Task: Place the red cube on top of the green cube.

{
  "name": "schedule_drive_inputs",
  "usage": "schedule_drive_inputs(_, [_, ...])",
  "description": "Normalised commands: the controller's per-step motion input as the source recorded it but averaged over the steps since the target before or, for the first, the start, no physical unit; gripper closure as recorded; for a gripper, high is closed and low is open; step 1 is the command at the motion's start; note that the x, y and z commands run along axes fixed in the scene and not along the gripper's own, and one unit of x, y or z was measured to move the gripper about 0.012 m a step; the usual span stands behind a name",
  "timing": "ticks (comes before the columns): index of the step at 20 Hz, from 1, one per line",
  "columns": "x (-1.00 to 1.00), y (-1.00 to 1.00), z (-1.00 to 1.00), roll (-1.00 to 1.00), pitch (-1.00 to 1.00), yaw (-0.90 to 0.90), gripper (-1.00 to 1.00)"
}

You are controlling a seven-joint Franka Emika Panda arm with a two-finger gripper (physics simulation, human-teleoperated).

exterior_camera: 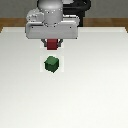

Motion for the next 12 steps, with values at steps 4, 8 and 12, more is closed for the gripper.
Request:
schedule_drive_inputs(4, [-0.25, -0.25, 0.00, 0.00, 0.00, 0.00, 1.00])
schedule_drive_inputs(8, [-0.25, 0.00, 0.00, 0.00, 0.00, 0.00, 1.00])
schedule_drive_inputs(12, [-0.25, 0.00, 0.00, 0.00, 0.00, 0.00, 1.00])
